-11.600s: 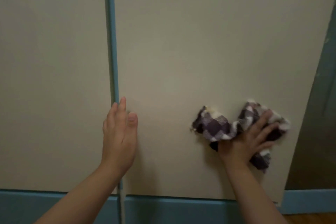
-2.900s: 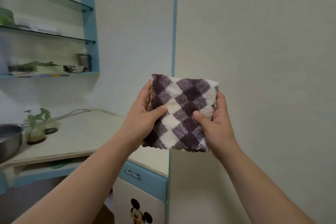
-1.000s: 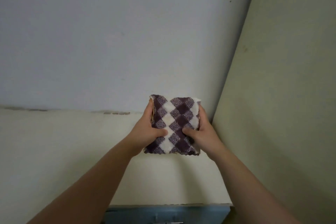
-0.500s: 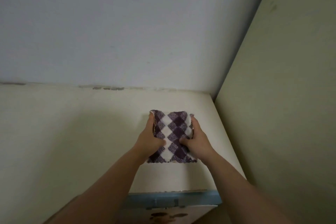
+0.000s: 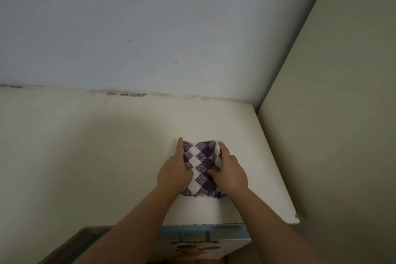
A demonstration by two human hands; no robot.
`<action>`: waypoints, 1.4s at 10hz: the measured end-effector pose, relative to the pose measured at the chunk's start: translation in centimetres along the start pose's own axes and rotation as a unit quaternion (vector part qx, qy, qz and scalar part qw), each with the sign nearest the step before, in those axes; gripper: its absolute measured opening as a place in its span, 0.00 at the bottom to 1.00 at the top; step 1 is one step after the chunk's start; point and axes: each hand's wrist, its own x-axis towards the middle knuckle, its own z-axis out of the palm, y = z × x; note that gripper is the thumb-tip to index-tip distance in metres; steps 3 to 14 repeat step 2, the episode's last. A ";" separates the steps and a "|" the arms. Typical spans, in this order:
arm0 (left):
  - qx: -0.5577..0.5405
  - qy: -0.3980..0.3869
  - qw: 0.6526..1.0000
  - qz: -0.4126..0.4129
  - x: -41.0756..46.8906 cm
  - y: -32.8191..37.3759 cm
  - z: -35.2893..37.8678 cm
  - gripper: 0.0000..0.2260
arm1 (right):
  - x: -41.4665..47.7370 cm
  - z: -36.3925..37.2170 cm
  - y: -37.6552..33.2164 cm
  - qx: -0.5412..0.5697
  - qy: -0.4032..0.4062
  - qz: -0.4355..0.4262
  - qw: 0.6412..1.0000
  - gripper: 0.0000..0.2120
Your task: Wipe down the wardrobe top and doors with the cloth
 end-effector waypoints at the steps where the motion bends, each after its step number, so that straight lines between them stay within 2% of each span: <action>1: 0.098 0.028 0.995 -0.013 -0.8 0.3 0.3 0.34 | -0.6 -0.1 0.2 -0.071 0.019 0.004 0.997 0.39; 2: 0.180 0.065 0.981 0.006 -1.4 0.2 0.5 0.26 | -0.8 -0.1 0.5 -0.117 0.040 -0.013 0.992 0.37; 14: 0.180 0.065 0.981 0.006 -1.4 0.2 0.5 0.26 | -0.8 -0.1 0.5 -0.117 0.040 -0.013 0.992 0.37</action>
